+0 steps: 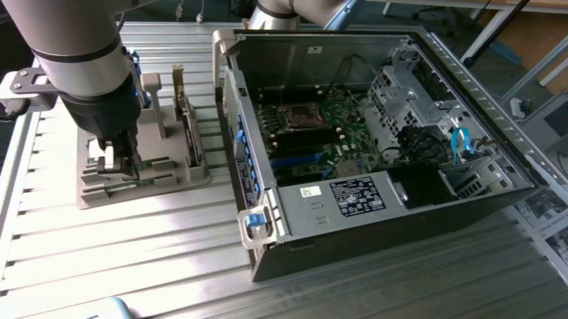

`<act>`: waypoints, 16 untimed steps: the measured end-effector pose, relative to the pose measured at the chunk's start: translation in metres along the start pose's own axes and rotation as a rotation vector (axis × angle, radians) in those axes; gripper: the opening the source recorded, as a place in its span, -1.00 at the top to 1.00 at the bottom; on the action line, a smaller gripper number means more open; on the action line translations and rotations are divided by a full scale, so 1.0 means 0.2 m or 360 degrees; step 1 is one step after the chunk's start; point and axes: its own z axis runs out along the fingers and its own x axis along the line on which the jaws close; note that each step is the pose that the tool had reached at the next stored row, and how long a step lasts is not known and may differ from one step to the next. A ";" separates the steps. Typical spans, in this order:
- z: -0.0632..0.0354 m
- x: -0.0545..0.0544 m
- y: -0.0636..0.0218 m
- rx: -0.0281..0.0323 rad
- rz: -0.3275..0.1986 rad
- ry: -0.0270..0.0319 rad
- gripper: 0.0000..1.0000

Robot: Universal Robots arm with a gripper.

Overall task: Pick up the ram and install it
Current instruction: 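Pick up the ram and move it above insertion slot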

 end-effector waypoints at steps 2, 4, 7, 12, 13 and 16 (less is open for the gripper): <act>0.003 0.00 0.000 0.00001 -0.0002 0.00000 0.28; 0.005 0.00 0.001 0.00001 -0.0003 0.00000 0.28; 0.009 0.00 0.001 0.00003 -0.0006 -0.00002 0.28; 0.017 0.00 0.003 0.00004 -0.0009 -0.00001 0.28; 0.019 0.00 0.004 0.00005 -0.0009 -0.00002 0.28; 0.026 0.01 0.012 0.00005 -0.0010 -0.00002 0.28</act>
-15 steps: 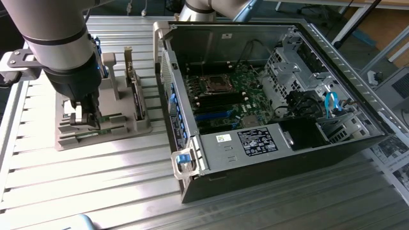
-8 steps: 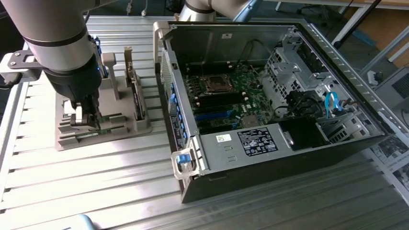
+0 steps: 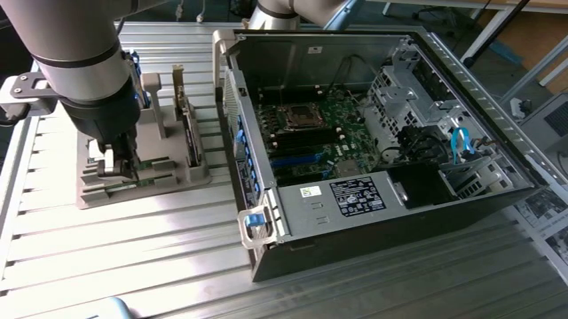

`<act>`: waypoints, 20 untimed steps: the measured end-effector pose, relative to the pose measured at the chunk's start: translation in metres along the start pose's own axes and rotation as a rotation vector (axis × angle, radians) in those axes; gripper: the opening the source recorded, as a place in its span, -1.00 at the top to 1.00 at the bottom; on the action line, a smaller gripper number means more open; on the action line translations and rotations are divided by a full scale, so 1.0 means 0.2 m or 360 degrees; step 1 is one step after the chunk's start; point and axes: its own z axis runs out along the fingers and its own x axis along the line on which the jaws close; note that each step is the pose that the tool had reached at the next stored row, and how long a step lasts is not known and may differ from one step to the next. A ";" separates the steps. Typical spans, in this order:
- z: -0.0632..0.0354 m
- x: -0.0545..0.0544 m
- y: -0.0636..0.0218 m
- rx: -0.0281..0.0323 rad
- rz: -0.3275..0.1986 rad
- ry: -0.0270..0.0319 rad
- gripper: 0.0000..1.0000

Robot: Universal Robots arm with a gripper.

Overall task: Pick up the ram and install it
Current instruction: 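Pick up the ram and move it above insertion slot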

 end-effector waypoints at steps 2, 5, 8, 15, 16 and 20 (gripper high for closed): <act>0.004 0.00 0.004 0.00000 0.0000 0.00000 0.28; 0.010 0.00 0.006 0.00002 -0.0002 -0.00003 0.28; 0.015 0.00 0.006 0.00007 -0.0025 -0.00003 0.28; 0.025 0.00 0.006 0.00077 -0.0181 -0.00031 0.28; 0.027 0.00 0.006 0.00082 -0.0193 -0.00032 0.28; 0.033 0.00 0.006 0.00089 -0.0210 -0.00034 0.28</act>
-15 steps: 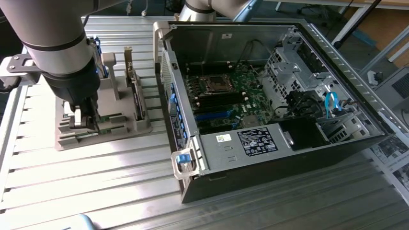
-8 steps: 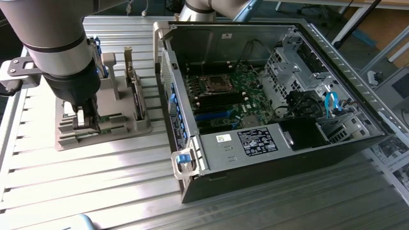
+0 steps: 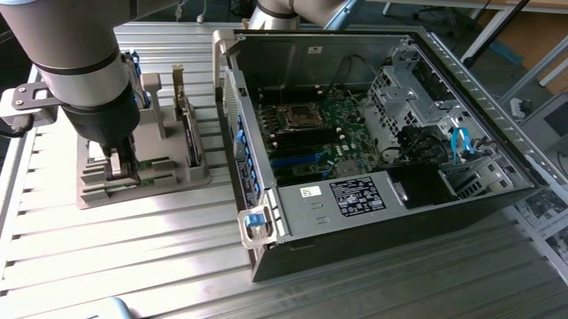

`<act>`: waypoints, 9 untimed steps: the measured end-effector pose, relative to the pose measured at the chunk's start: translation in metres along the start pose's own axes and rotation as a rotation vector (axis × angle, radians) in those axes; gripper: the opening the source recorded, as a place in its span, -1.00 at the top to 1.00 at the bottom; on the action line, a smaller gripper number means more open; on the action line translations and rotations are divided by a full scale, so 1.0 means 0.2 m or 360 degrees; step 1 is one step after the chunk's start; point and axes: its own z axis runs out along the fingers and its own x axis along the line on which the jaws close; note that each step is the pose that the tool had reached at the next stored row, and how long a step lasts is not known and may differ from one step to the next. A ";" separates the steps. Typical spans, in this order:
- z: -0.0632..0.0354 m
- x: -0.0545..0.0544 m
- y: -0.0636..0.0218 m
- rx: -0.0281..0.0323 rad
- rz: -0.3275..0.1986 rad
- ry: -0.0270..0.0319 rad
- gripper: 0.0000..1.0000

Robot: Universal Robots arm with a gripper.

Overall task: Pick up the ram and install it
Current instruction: 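Pick up the ram and move it above insertion slot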

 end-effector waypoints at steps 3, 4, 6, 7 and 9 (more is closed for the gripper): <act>0.005 0.00 0.000 -0.00001 -0.0001 0.00000 0.28; 0.006 0.00 0.000 -0.00001 -0.0001 0.00000 0.28; 0.009 0.00 0.000 -0.00001 -0.0001 0.00000 0.28; 0.011 0.00 0.000 -0.00001 -0.0001 -0.00001 0.28; 0.014 0.00 0.000 -0.00001 -0.0002 0.00000 0.28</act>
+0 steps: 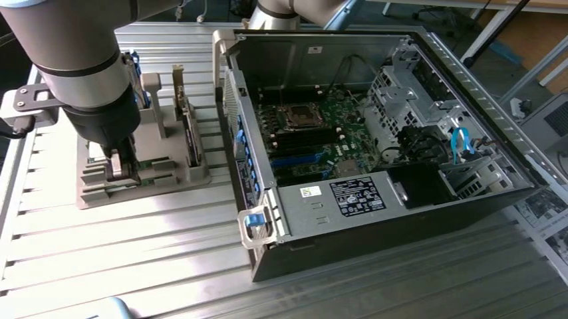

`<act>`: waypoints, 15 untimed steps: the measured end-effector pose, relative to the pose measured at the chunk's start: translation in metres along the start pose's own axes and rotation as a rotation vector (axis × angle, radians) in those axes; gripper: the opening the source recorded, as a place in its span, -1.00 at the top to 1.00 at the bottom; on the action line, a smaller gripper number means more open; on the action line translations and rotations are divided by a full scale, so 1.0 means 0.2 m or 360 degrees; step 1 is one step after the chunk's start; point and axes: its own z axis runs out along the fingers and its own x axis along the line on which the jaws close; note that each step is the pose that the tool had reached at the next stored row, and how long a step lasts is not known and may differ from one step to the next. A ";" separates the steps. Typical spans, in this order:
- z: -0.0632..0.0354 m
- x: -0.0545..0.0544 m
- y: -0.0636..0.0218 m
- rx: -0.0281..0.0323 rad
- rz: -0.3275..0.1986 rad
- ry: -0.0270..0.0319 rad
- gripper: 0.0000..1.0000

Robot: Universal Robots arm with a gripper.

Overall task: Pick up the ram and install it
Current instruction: 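Pick up the ram and move it above insertion slot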

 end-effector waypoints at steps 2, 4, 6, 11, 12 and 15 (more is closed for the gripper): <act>0.003 0.00 0.000 0.00001 0.0000 0.00000 0.28; 0.007 0.00 0.000 0.00001 0.0000 0.00000 0.28; 0.010 0.00 0.000 0.00000 0.0000 0.00000 0.28; 0.018 -0.01 -0.001 0.00002 -0.0001 -0.00001 0.28; 0.020 -0.01 -0.001 0.00002 -0.0001 -0.00001 0.28; 0.025 -0.01 0.000 0.00001 -0.0001 -0.00001 0.28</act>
